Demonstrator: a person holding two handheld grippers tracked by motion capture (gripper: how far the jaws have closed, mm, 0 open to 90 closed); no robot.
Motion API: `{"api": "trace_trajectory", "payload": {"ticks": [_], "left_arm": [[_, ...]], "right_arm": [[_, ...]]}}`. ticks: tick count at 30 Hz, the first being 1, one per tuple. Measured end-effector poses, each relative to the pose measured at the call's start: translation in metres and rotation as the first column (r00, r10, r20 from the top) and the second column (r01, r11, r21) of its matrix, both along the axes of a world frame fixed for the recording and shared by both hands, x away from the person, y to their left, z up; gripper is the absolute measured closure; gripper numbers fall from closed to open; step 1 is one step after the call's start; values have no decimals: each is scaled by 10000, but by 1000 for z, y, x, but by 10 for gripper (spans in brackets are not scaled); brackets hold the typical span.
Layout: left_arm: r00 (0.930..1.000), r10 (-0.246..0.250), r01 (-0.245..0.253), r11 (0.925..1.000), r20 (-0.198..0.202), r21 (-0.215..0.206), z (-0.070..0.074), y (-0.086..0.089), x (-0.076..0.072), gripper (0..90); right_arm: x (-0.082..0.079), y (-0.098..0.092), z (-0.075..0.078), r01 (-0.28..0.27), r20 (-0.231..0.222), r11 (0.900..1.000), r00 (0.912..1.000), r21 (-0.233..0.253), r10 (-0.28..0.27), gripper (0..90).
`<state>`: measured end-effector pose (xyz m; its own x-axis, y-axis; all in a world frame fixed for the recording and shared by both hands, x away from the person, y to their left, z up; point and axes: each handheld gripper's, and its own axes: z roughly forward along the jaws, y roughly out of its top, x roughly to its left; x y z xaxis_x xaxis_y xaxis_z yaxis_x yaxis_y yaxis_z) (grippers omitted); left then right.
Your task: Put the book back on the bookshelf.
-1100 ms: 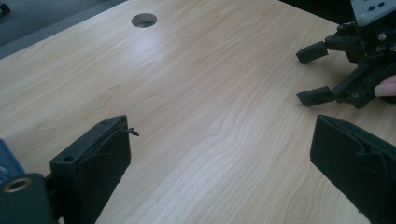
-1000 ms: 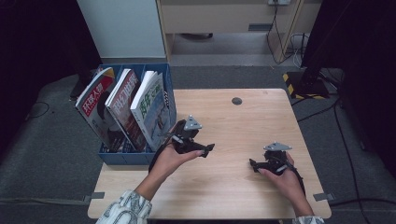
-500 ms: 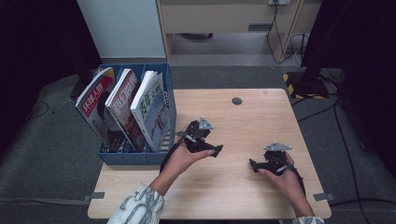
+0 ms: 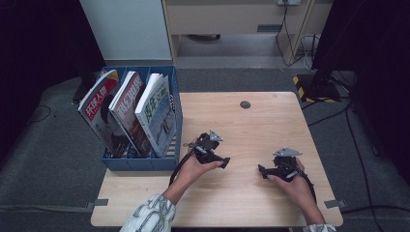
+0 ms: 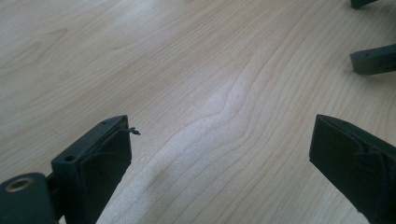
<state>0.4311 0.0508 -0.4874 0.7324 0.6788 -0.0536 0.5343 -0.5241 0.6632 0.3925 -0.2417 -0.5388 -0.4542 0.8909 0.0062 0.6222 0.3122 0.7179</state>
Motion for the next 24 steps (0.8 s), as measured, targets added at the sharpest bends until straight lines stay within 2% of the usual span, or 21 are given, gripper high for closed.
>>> {"api": "trace_trajectory", "payload": {"ticks": [7, 8, 12, 18, 24], "left_arm": [[9992, 389, -389, 9992, -15, -2, -10, 2, 5, 56], [9981, 618, -618, 9981, 19, 9, -14, 4, 8, 60], [9958, 917, -916, 9958, 72, -38, -20, 5, 12, 65], [9942, 1053, -1051, 9944, 209, -120, -23, 5, 14, 65], [9930, 1144, -1144, 9934, 283, -5, -28, 7, 16, 65]], "right_arm": [[0, 0, 0, -1, -1, 10000, 10000, 2, 1, 72], [0, 0, 0, -2, -2, 10000, 10000, 1, 2, 72], [0, 0, 0, -4, -2, 10000, 10000, 2, 4, 71], [0, 0, 0, -3, -3, 10000, 10000, 3, 3, 72], [0, 0, 0, -1, -3, 10000, 10000, 5, 1, 71]]}}
